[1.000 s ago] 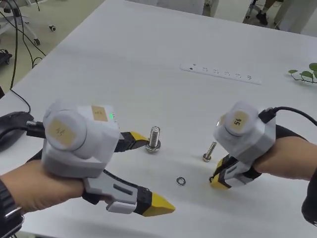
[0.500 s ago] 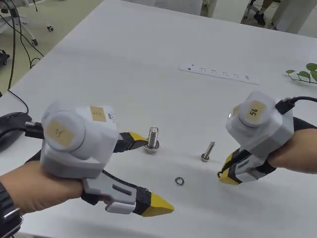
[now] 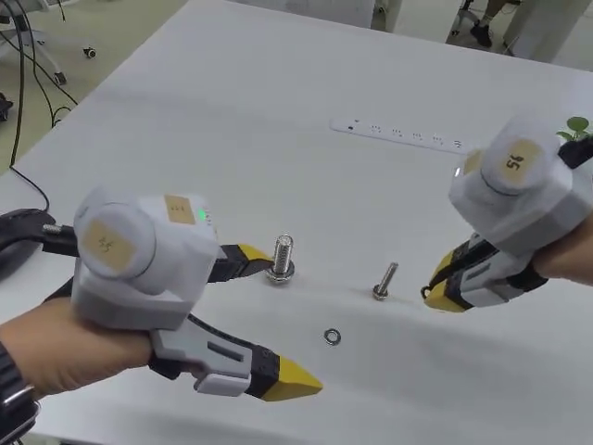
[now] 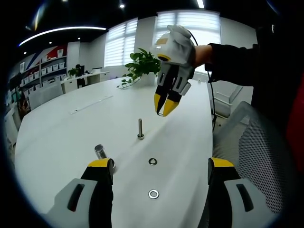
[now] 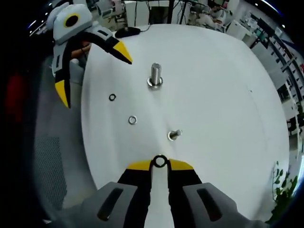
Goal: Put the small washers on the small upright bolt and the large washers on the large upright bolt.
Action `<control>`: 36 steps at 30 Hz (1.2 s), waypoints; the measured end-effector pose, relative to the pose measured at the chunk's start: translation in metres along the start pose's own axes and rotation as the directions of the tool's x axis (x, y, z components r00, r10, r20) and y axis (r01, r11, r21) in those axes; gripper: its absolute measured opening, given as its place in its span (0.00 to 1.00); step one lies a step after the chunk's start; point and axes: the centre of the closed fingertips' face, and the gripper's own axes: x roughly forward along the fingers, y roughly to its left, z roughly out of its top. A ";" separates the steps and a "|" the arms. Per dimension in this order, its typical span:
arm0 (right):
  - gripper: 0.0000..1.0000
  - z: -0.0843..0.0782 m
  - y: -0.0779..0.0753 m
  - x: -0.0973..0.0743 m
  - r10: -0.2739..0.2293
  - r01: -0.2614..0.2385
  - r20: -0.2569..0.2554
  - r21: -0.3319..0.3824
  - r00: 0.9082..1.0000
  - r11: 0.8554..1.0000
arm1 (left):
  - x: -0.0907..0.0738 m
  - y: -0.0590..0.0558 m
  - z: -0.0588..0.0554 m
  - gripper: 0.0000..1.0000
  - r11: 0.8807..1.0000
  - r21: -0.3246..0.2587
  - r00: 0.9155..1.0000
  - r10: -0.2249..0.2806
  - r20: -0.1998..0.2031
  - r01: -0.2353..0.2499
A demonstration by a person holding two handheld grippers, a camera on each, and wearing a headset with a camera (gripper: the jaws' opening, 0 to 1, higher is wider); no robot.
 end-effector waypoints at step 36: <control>0.13 0.035 -0.026 0.009 0.001 -0.004 -0.029 -0.115 1.000 0.993 | -0.003 0.003 0.000 0.81 1.000 -0.014 1.000 0.011 0.008 -0.011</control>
